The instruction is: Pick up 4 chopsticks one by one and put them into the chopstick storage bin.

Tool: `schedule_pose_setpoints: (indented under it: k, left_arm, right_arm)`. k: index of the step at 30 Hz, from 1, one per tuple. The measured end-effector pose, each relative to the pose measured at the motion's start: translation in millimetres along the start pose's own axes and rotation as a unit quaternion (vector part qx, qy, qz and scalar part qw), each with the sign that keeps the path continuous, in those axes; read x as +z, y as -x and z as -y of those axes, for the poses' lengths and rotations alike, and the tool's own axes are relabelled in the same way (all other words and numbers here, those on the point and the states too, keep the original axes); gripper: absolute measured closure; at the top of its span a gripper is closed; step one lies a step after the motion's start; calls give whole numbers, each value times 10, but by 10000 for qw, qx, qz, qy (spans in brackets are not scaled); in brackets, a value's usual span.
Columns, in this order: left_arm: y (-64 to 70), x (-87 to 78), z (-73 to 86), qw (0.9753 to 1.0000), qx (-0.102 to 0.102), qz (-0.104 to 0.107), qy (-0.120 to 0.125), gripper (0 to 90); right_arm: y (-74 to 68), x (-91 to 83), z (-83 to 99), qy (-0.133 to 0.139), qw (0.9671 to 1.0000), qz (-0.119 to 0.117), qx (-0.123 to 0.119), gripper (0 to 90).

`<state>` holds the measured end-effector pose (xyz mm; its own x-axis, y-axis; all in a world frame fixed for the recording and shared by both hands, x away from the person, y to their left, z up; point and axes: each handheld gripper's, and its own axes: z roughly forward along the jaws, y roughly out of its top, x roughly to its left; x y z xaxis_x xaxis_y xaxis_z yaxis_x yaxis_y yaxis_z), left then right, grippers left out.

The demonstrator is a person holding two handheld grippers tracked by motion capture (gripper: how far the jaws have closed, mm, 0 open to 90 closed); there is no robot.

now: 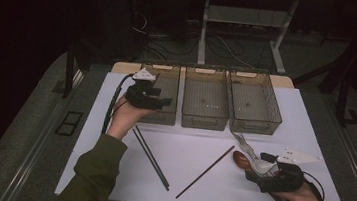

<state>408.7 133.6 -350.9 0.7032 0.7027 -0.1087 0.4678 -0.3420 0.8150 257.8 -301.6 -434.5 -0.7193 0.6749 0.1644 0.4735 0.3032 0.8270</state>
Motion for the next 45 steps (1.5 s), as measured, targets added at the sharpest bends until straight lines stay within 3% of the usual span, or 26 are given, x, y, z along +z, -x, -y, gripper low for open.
schedule_pose_setpoints:
  k: [12, 18, 30, 45]
  left_arm:
    - [390, -13, 151, 9993, 209, 296, 69, 319]
    - [543, 11, 249, 9990, 288, 334, 91, 307]
    - [736, 34, 461, 9982, 287, 522, 61, 306]
    - [1030, 152, 656, 9947, 405, 921, -231, 356]
  right_arm:
    - [0, 26, -17, -2, 10000, -4, -36, 73]
    - [12, 35, -19, 7, 10000, 5, -40, 73]
    - [2, 37, -14, -38, 10000, 13, -39, 73]
    - [17, 39, -13, -49, 10000, 32, -39, 73]
